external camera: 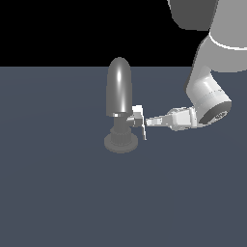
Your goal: Turn on the faucet by rotating a designated handle.
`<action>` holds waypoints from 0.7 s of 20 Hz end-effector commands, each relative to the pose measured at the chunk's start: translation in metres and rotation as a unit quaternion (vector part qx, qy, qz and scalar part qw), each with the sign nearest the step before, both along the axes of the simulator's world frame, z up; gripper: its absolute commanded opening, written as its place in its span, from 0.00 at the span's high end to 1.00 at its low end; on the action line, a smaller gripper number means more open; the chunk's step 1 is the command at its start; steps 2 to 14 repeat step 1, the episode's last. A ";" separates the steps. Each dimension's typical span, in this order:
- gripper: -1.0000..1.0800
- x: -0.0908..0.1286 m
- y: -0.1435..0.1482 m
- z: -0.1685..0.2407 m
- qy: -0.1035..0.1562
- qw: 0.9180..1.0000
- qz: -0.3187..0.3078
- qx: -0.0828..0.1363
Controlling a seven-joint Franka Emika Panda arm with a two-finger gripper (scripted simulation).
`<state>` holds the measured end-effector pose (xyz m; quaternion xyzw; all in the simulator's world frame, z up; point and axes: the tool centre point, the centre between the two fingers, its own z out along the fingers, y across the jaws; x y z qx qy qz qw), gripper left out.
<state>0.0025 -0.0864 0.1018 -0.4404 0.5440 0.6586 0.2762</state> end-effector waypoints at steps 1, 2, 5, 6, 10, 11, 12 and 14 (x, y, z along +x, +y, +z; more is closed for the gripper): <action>1.00 -0.003 0.009 -0.064 0.031 0.999 -0.024 -0.019; 1.00 -0.003 0.009 -0.064 0.031 0.999 -0.024 -0.019; 1.00 -0.003 0.009 -0.064 0.031 0.999 -0.024 -0.019; 1.00 -0.003 0.009 -0.064 0.031 0.999 -0.024 -0.019; 1.00 -0.003 0.009 -0.064 0.031 0.999 -0.024 -0.019; 1.00 -0.003 0.009 -0.064 0.031 0.999 -0.024 -0.019; 1.00 -0.003 0.009 -0.064 0.031 0.999 -0.024 -0.019; 1.00 -0.003 0.009 -0.064 0.031 0.999 -0.024 -0.019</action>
